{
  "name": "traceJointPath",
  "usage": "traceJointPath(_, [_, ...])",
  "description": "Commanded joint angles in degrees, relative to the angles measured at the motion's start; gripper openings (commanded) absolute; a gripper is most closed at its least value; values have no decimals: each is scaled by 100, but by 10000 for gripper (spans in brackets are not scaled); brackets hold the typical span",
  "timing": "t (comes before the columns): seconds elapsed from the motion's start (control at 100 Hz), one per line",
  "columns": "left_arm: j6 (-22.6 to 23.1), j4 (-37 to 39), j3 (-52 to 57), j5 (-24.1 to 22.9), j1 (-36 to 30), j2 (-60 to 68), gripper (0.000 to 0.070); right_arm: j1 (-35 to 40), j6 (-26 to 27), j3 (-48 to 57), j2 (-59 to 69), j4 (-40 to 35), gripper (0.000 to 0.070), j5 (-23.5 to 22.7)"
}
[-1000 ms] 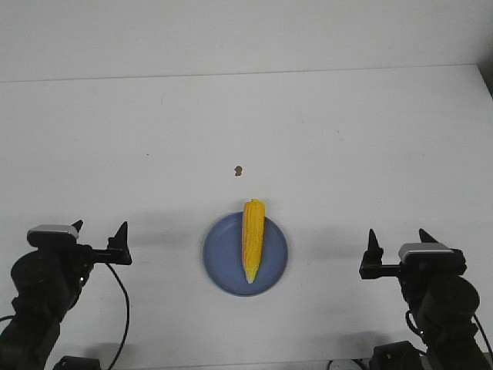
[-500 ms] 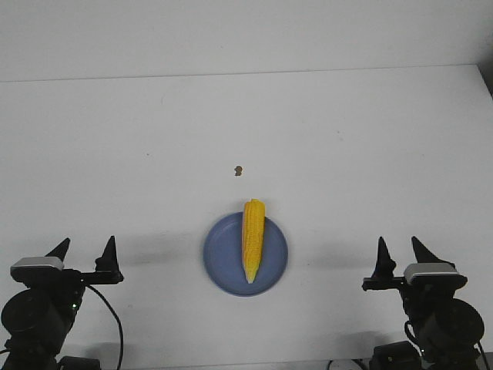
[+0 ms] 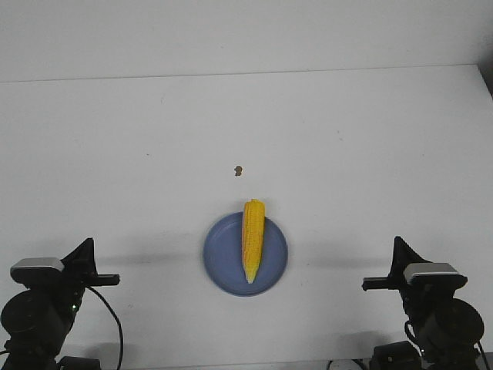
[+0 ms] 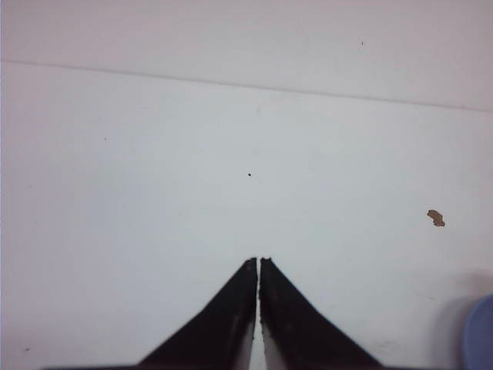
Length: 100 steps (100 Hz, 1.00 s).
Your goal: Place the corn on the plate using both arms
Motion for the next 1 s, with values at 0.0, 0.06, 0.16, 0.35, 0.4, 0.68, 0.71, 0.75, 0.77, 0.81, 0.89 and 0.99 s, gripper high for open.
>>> traceJointPath(0.0, [46,35,37,9,-2,-17,16,11,-9,35,13,74,10,17])
traceJointPath(0.06, [44,35,39,7,-2,-17,16,11,-9,35,13,74,10,17])
traceJointPath(0.16, [46,35,39,7,-2,-17,16,11,-9,35,13,72,10,15])
traceJointPath(0.35, [46,35,39,7,-2,-17,16,11,-9,35,13,74,10,17])
traceJointPath(0.4, [44,35,39,7,-2,-17,16,11,-9,35,13,74,10,17])
traceJointPath(0.68, [44,42,39,7,-2,-17,16,11,-9,35,13,74,10,17])
traceJointPath(0.71, [46,35,37,7,-2,-17,16,11,-9,35,13,74,10,17])
traceJointPath(0.75, [46,37,37,7,-2,-17,15,11,-9,35,13,74,10,17])
traceJointPath(0.77, [46,48,37,2,-2,-17,15,11,-9,35,13,74,10,17])
traceJointPath(0.81, [79,120,26,-52,0,-24,15,11,-9,35,13,74,10,17])
traceJointPath(0.89, [92,463,-105,-138,28,-173,15,11,-9,37,13,74,10,17])
traceJointPath(0.99, [92,1270,-577,-129,59,-568,16,11,-9,37,13,74,10,17])
